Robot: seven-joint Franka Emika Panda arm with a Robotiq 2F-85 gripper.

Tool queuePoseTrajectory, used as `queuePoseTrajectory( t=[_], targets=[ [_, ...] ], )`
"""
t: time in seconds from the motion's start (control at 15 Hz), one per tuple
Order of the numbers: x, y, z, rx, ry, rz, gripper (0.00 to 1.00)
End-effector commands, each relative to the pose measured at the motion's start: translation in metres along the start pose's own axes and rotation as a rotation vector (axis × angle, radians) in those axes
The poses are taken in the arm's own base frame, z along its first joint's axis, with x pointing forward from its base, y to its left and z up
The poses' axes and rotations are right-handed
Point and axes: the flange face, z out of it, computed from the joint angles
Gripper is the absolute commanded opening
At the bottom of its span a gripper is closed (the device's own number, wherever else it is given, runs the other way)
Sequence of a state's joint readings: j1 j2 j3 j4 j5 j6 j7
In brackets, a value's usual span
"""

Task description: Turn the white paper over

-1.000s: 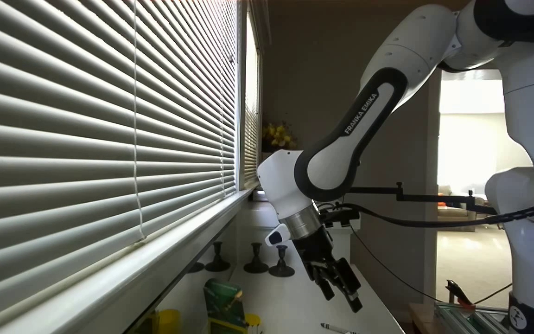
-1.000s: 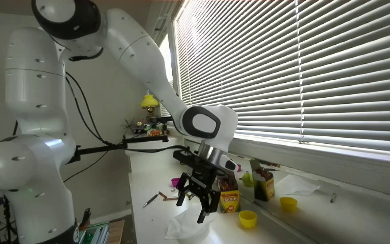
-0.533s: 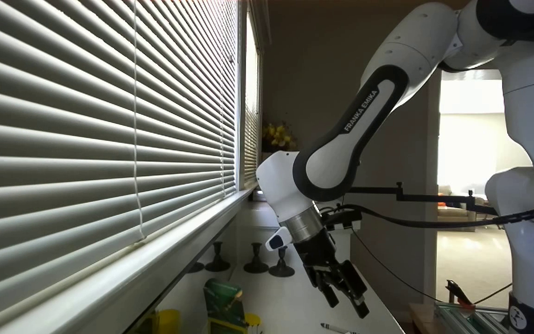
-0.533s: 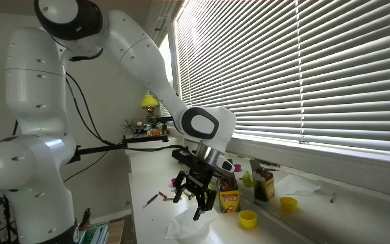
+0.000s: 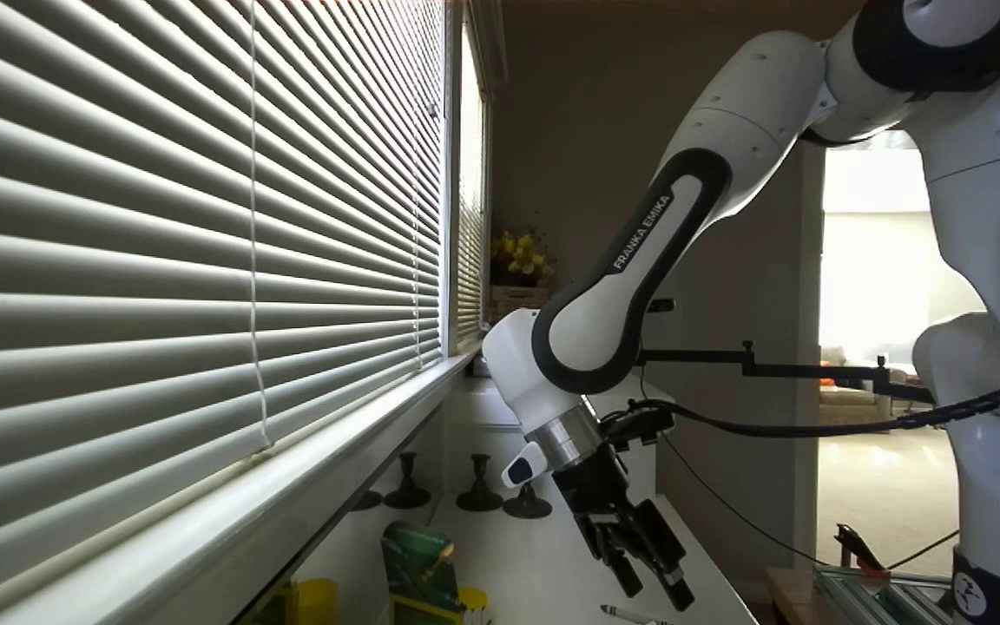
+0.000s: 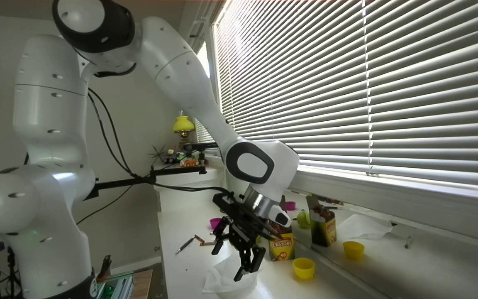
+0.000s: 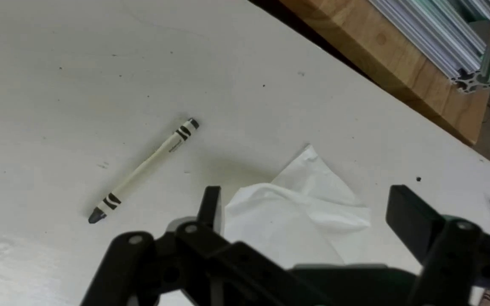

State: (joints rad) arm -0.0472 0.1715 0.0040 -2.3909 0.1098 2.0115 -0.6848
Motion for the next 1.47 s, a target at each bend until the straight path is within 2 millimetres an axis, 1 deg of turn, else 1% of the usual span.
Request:
queuePoseTrajectory(
  t=[0.0, 0.33, 0.67, 0.73, 0.8, 0.87, 0.93, 1.0, 1.07, 1.13, 1.27, 1.33, 1.4],
  targets=[
    [0.01, 0.013, -0.003, 0.033, 0.046, 0.005, 1.0],
    [0.015, 0.02, 0.006, 0.049, 0.06, 0.027, 1.0],
    [0.024, 0.026, 0.011, 0.099, 0.101, 0.06, 1.0],
    [0.025, 0.029, 0.011, 0.103, 0.115, 0.072, 0.94],
    [0.026, 0.032, 0.011, 0.107, 0.127, 0.082, 0.94],
    [0.027, 0.036, 0.011, 0.107, 0.138, 0.094, 0.91],
    [0.028, 0.04, 0.011, 0.11, 0.147, 0.102, 0.93],
    [0.028, 0.043, 0.01, 0.116, 0.154, 0.109, 0.89],
    [0.028, 0.045, 0.01, 0.117, 0.16, 0.116, 0.79],
    [0.028, 0.047, 0.01, 0.12, 0.164, 0.12, 0.72],
    [0.029, 0.05, 0.011, 0.12, 0.165, 0.124, 0.67],
    [0.029, 0.051, 0.012, 0.121, 0.164, 0.126, 0.61],
    [0.029, 0.051, 0.012, 0.123, 0.163, 0.126, 0.62]
  ],
)
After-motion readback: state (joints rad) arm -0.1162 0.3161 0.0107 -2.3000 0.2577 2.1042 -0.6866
